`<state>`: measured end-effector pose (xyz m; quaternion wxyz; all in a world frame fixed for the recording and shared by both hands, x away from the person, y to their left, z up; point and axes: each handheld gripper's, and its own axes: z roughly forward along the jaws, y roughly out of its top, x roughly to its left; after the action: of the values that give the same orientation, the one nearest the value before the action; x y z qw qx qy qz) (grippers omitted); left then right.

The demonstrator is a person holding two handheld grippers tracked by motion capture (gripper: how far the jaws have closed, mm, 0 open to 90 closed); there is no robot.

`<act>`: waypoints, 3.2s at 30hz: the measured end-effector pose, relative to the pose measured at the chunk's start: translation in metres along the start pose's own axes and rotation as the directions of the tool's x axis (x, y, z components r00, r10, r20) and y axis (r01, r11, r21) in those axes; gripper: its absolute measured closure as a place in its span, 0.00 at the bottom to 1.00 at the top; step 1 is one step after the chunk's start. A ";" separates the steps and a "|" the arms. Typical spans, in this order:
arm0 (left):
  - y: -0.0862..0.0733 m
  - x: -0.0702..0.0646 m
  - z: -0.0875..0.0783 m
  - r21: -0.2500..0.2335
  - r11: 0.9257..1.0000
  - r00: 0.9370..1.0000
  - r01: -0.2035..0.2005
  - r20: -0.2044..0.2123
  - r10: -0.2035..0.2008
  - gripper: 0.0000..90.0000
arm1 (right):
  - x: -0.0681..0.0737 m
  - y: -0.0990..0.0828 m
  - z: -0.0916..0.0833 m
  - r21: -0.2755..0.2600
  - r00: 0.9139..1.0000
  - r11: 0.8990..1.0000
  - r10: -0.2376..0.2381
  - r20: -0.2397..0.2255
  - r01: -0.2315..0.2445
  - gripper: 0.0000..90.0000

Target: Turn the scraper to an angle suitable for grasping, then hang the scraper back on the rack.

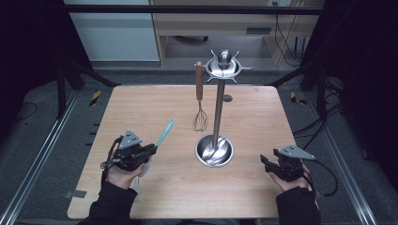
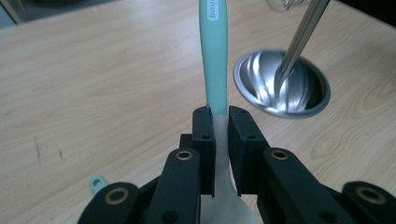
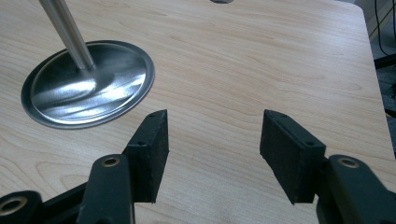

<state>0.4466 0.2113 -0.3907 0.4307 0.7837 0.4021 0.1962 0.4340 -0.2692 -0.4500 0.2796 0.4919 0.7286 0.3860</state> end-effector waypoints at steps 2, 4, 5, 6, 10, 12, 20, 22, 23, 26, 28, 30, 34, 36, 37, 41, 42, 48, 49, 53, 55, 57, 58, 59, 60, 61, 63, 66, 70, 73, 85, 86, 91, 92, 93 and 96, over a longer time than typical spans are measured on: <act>0.003 0.000 -0.007 -0.032 0.999 1.000 0.004 0.001 -0.004 0.90 | 0.000 0.000 0.000 0.000 1.000 1.000 0.001 0.001 -0.001 0.47; 0.006 -0.001 -0.013 -0.062 0.998 1.000 0.007 0.004 -0.006 0.90 | -0.001 0.000 0.000 0.001 1.000 1.000 0.001 0.003 -0.001 0.47; 0.008 -0.001 -0.016 -0.076 0.997 1.000 0.008 0.006 -0.008 0.90 | 0.000 0.000 0.000 0.001 1.000 1.000 0.001 0.003 -0.001 0.47; 0.009 -0.002 -0.019 -0.092 0.996 1.000 0.011 0.010 -0.010 0.90 | 0.000 0.000 0.000 0.001 1.000 1.000 0.000 0.002 0.000 0.47; 0.016 -0.007 -0.030 -0.148 0.989 1.000 0.010 0.025 -0.006 0.90 | 0.000 0.000 0.000 0.000 1.000 1.000 -0.001 0.002 0.001 0.47; 0.019 -0.009 -0.035 -0.170 0.986 0.999 0.003 0.032 0.003 0.90 | 0.000 0.000 0.000 0.000 1.000 1.000 0.000 0.002 0.000 0.47; 0.030 -0.020 -0.054 -0.261 0.965 0.998 -0.010 0.057 0.026 0.90 | 0.000 0.000 0.000 -0.003 1.000 1.000 -0.007 0.005 0.007 0.47; 0.032 -0.022 -0.057 -0.276 0.961 0.998 -0.016 0.060 0.034 0.90 | 0.000 0.001 0.000 -0.003 1.000 1.000 -0.006 0.007 0.006 0.47; 0.033 -0.024 -0.059 -0.286 0.958 0.997 -0.018 0.061 0.037 0.90 | 0.000 0.001 0.000 -0.002 1.000 1.000 -0.009 0.008 0.009 0.47; 0.037 -0.029 -0.063 -0.309 0.951 0.996 -0.026 0.071 0.050 0.90 | 0.001 0.001 0.000 0.002 1.000 1.000 -0.005 0.004 0.005 0.47; 0.040 -0.032 -0.065 -0.322 0.946 0.995 -0.031 0.077 0.059 0.90 | 0.001 0.001 0.000 0.003 1.000 1.000 -0.006 0.005 0.006 0.47; 0.044 -0.036 -0.067 -0.338 0.940 0.994 -0.036 0.084 0.068 0.90 | 0.001 0.001 0.001 0.002 1.000 1.000 -0.015 0.009 0.015 0.47; 0.049 -0.041 -0.073 -0.366 0.930 0.991 -0.040 0.104 0.084 0.90 | 0.001 0.001 0.001 0.002 1.000 1.000 -0.017 0.008 0.017 0.47; 0.050 -0.043 -0.075 -0.369 0.929 0.990 -0.038 0.111 0.085 0.90 | 0.001 0.001 0.001 0.006 1.000 1.000 -0.020 0.012 0.020 0.47; 0.050 -0.044 -0.076 -0.368 0.929 0.989 -0.028 0.124 0.078 0.90 | 0.001 0.001 0.002 0.008 1.000 1.000 -0.021 0.014 0.021 0.47; 0.055 -0.049 -0.079 -0.390 0.920 0.988 -0.033 0.126 0.089 0.90 | 0.003 0.001 0.001 0.012 1.000 1.000 -0.014 0.013 0.014 0.47; 0.057 -0.050 -0.080 -0.395 0.918 0.987 -0.042 0.124 0.099 0.90 | 0.002 0.001 0.002 0.010 1.000 1.000 -0.015 0.012 0.015 0.47; 0.073 -0.063 -0.083 -0.446 0.892 0.982 -0.072 0.124 0.141 0.90 | 0.001 0.001 0.002 0.012 1.000 1.000 -0.016 0.017 0.016 0.47; 0.076 -0.065 -0.083 -0.447 0.891 0.982 -0.077 0.122 0.146 0.90 | 0.001 0.000 0.002 0.008 1.000 1.000 -0.021 0.017 0.020 0.47; 0.087 -0.071 -0.079 -0.448 0.889 0.980 -0.098 0.114 0.166 0.90 | 0.001 0.000 0.002 0.007 1.000 1.000 -0.024 0.016 0.023 0.47; 0.091 -0.072 -0.077 -0.447 0.889 0.979 -0.098 0.117 0.167 0.90 | 0.000 0.000 0.002 0.007 1.000 1.000 -0.020 0.017 0.020 0.47; 0.094 -0.073 -0.075 -0.446 0.890 0.978 -0.096 0.122 0.167 0.90 | 0.000 0.000 0.001 0.006 1.000 1.000 -0.019 0.017 0.019 0.47; 0.094 -0.074 -0.074 -0.444 0.890 0.978 -0.098 0.124 0.170 0.90 | 0.001 0.000 0.000 0.005 1.000 1.000 -0.014 0.014 0.014 0.47; 0.095 -0.075 -0.073 -0.443 0.891 0.977 -0.100 0.126 0.173 0.90 | 0.001 0.001 0.000 0.007 1.000 1.000 -0.011 0.012 0.011 0.47; 0.095 -0.076 -0.072 -0.442 0.891 0.977 -0.104 0.125 0.175 0.90 | 0.000 0.000 0.001 0.006 1.000 1.000 -0.018 0.018 0.018 0.47; 0.096 -0.077 -0.071 -0.440 0.892 0.976 -0.105 0.125 0.177 0.90 | 0.000 0.000 0.001 0.007 1.000 1.000 -0.019 0.017 0.019 0.47; 0.097 -0.078 -0.070 -0.439 0.892 0.975 -0.111 0.124 0.182 0.90 | 0.001 0.000 0.002 0.008 1.000 1.000 -0.023 0.017 0.023 0.47; 0.099 -0.079 -0.069 -0.444 0.890 0.975 -0.106 0.128 0.180 0.90 | 0.001 0.000 0.001 0.007 1.000 1.000 -0.020 0.015 0.020 0.47; 0.102 -0.081 -0.068 -0.440 0.891 0.976 -0.109 0.125 0.181 0.90 | 0.000 0.000 0.001 0.007 1.000 1.000 -0.020 0.017 0.020 0.47; 0.103 -0.083 -0.066 -0.436 0.893 0.974 -0.115 0.125 0.187 0.90 | 0.001 0.000 0.001 0.006 1.000 1.000 -0.020 0.016 0.020 0.47; 0.108 -0.086 -0.058 -0.408 0.903 0.975 -0.136 0.107 0.196 0.90 | 0.001 0.000 0.001 0.007 1.000 1.000 -0.018 0.013 0.018 0.47; 0.108 -0.086 -0.057 -0.404 0.904 0.975 -0.141 0.102 0.198 0.90 | 0.001 0.000 0.001 0.006 1.000 1.000 -0.018 0.014 0.018 0.47; 0.108 -0.087 -0.053 -0.395 0.907 0.976 -0.144 0.096 0.197 0.90 | 0.001 0.000 0.001 0.008 1.000 1.000 -0.020 0.014 0.019 0.47; 0.108 -0.087 -0.051 -0.392 0.909 0.976 -0.143 0.095 0.195 0.90 | 0.001 0.000 0.001 0.008 1.000 1.000 -0.018 0.013 0.018 0.47; 0.108 -0.087 -0.050 -0.390 0.909 0.976 -0.147 0.092 0.197 0.90 | 0.001 0.000 0.001 0.007 1.000 1.000 -0.019 0.013 0.019 0.47; 0.110 -0.089 -0.045 -0.385 0.911 0.977 -0.148 0.088 0.196 0.90 | 0.001 0.000 0.001 0.008 1.000 1.000 -0.019 0.013 0.019 0.47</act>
<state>0.4144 0.1302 -0.2707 0.5782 0.7296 0.2588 0.2576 0.4346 -0.2681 -0.4501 0.2859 0.4887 0.7329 0.3773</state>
